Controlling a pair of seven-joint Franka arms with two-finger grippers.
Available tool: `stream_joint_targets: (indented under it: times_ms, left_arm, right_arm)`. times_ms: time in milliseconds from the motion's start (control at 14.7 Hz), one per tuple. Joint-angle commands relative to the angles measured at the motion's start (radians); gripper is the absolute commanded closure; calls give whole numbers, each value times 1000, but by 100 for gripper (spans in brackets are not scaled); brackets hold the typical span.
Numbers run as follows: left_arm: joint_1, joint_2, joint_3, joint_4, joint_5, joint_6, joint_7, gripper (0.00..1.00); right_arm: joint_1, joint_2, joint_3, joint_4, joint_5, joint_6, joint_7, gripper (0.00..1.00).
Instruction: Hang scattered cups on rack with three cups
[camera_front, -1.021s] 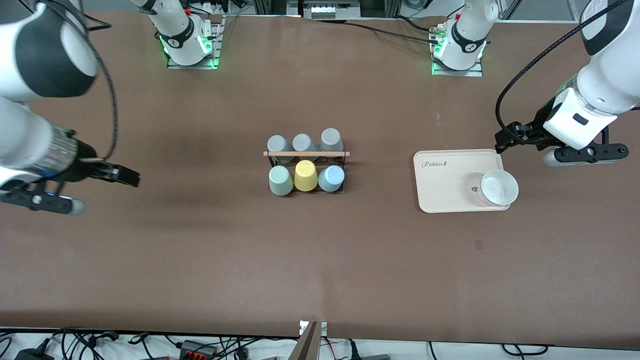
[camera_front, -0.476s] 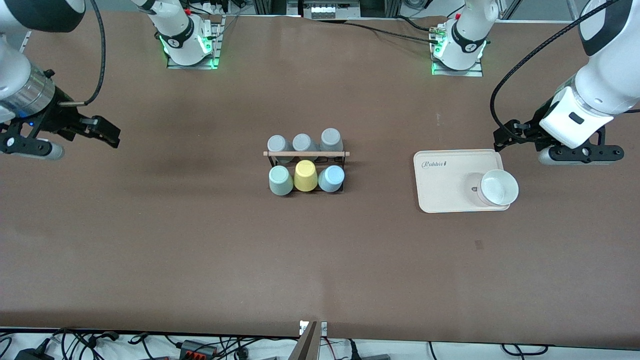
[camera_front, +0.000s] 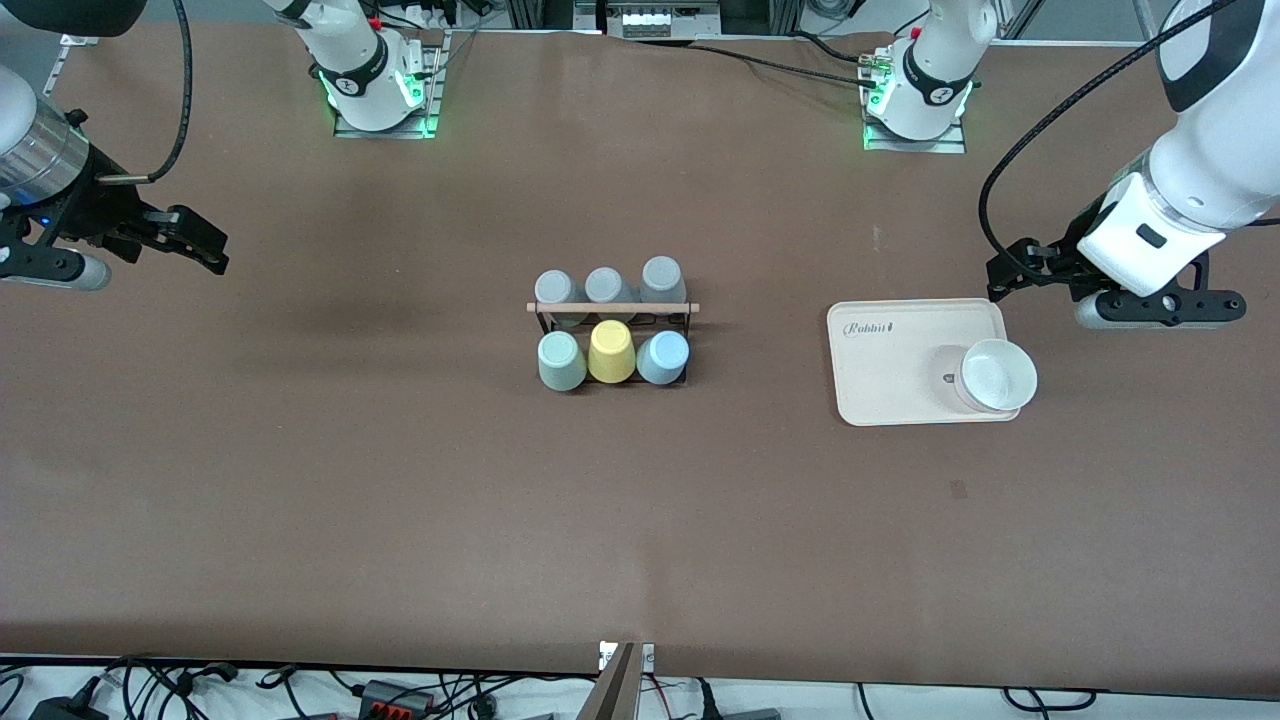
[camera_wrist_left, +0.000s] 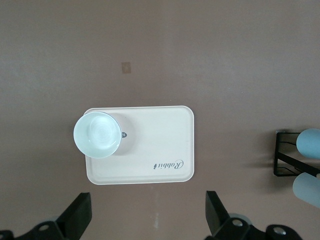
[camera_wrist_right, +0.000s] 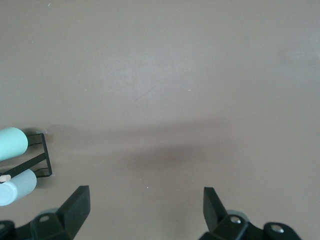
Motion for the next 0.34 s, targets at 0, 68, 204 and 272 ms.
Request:
stream_joint_targets:
  times_ms: [0, 68, 204, 272]
  left_arm:
    - [5, 3, -4, 18, -9, -20, 23, 0]
    - [5, 3, -4, 18, -9, -20, 23, 0]
    - [5, 3, -4, 19, -9, -22, 20, 0]
    - [5, 3, -4, 18, -9, -22, 21, 0]
  right_arm:
    - [-10, 1, 10, 23, 17, 5, -38, 0]
    - [-10, 4, 10, 34, 18, -2, -37, 0]
    - [-13, 6, 9, 34, 24, -5, -37, 0]
    - [-16, 8, 7, 34, 44, -5, -38, 0]
